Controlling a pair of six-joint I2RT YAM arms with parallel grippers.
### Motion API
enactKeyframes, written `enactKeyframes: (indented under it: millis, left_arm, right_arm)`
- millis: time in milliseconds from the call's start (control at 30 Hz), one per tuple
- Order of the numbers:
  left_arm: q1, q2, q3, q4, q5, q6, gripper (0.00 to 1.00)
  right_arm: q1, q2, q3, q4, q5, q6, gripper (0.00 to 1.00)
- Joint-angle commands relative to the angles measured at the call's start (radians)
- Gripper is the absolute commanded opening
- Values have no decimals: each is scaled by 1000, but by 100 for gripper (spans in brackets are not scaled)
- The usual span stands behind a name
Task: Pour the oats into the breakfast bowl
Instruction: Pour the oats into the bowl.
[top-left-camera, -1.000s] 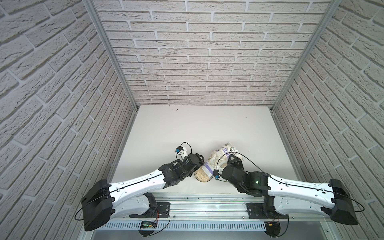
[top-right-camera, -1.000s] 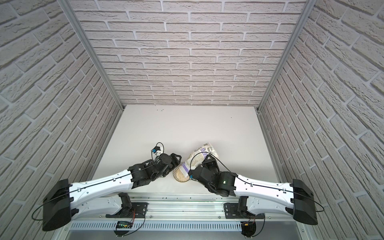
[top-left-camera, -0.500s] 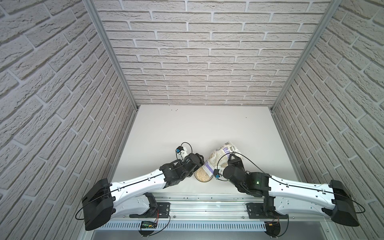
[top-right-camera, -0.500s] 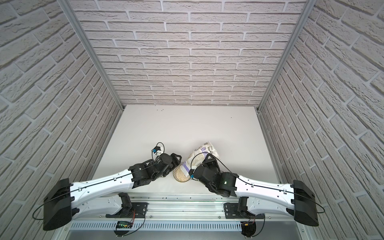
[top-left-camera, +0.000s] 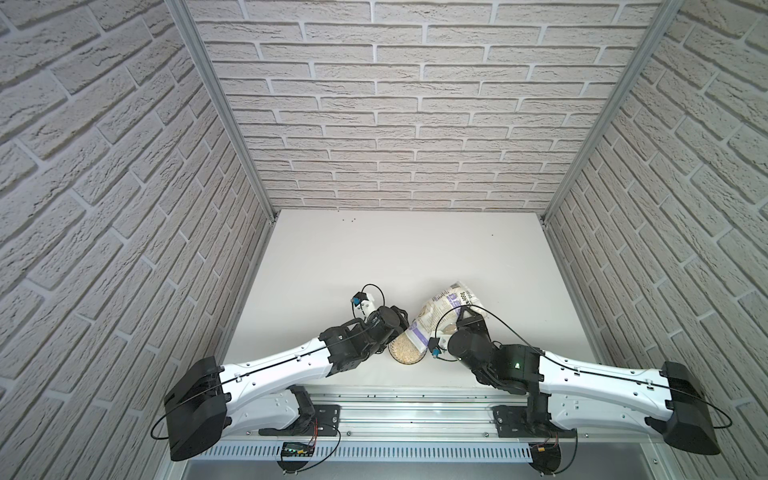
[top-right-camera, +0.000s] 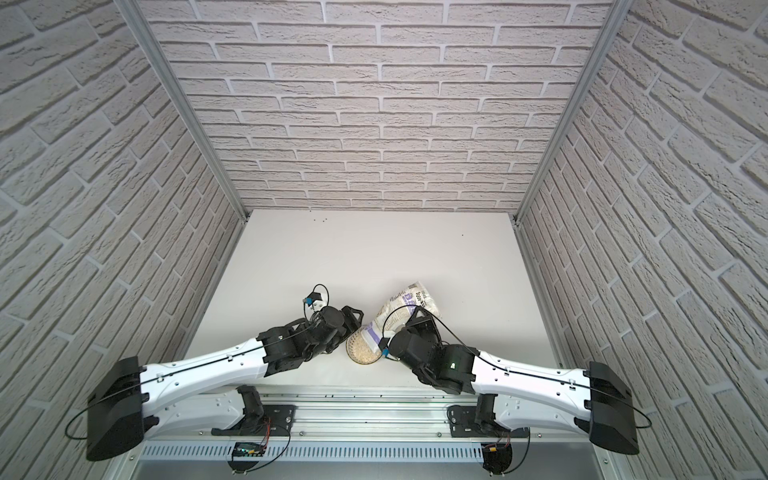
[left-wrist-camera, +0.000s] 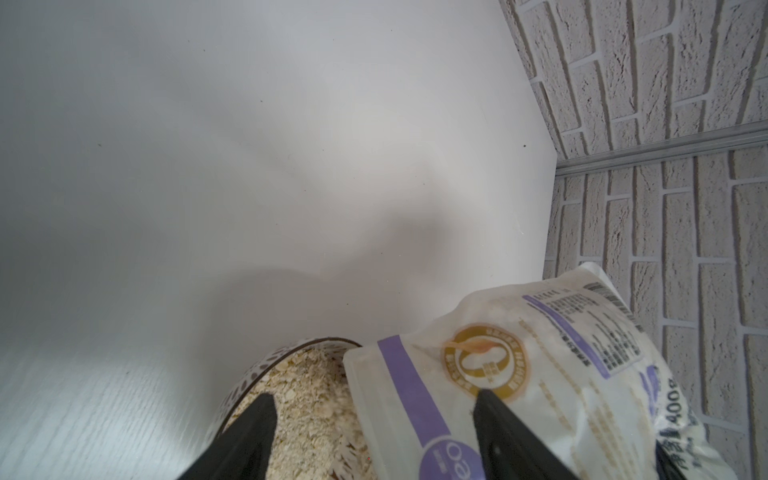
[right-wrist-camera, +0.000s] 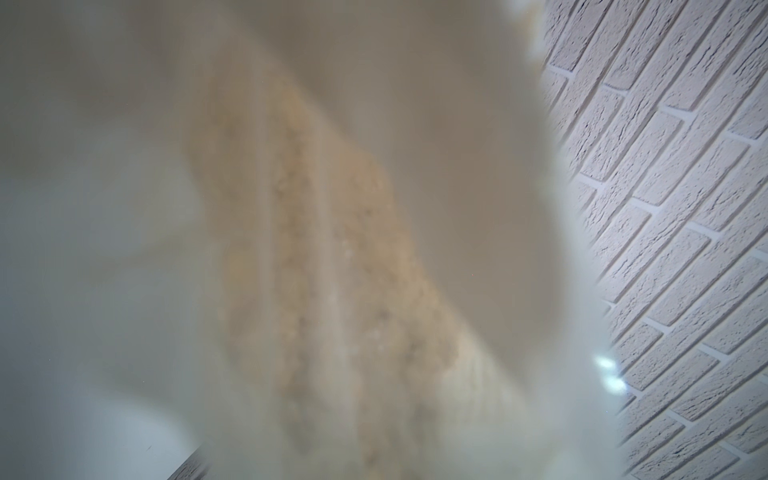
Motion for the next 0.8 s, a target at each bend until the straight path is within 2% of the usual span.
enactKeyframes:
  millis: [0, 33, 100, 167, 200, 267, 300, 367, 400, 467, 567, 667, 767]
  left_arm:
    - [-3, -6, 20, 3, -19, 7, 78]
    - [-3, -8, 19, 2, -19, 6, 78]
    - [-2, -11, 20, -1, -20, 8, 78]
    - [-2, -13, 19, -1, -25, 6, 78]
    - [-2, -13, 19, -1, -25, 6, 78]
    - [-2, -12, 20, -5, -26, 7, 78]
    - [-2, -12, 20, -7, -26, 6, 78]
    - [-2, -10, 20, -10, -27, 6, 78]
    - [-2, -9, 21, -9, -27, 6, 78]
    - [-2, -5, 24, -11, -27, 6, 78]
    - [-2, -3, 25, -11, -26, 5, 78]
    - [-1, -4, 26, -13, -27, 5, 78]
    - [-1, -10, 25, -18, -31, 6, 78]
  right_arm:
    - [0, -60, 69, 89, 71, 90, 3]
    - [-1, -42, 65, 55, 84, 98, 3]
    - [-4, -25, 36, 130, 144, 20, 4]
    - [0, -57, 74, 57, 76, 132, 4]
    - [-1, -51, 69, 35, 75, 137, 4]
    - [-6, -22, 16, 143, 153, -16, 3]
    - [-6, -35, 23, 187, 153, -41, 3]
    - [-4, -59, 93, 60, 78, 113, 4]
    - [-3, -43, 89, 31, 84, 126, 3]
    - [-4, -12, 40, 121, 144, 25, 3]
    - [-1, -54, 87, 52, 61, 162, 4]
    - [0, -3, 25, 126, 126, 48, 4]
    - [3, -52, 72, 45, 59, 184, 3]
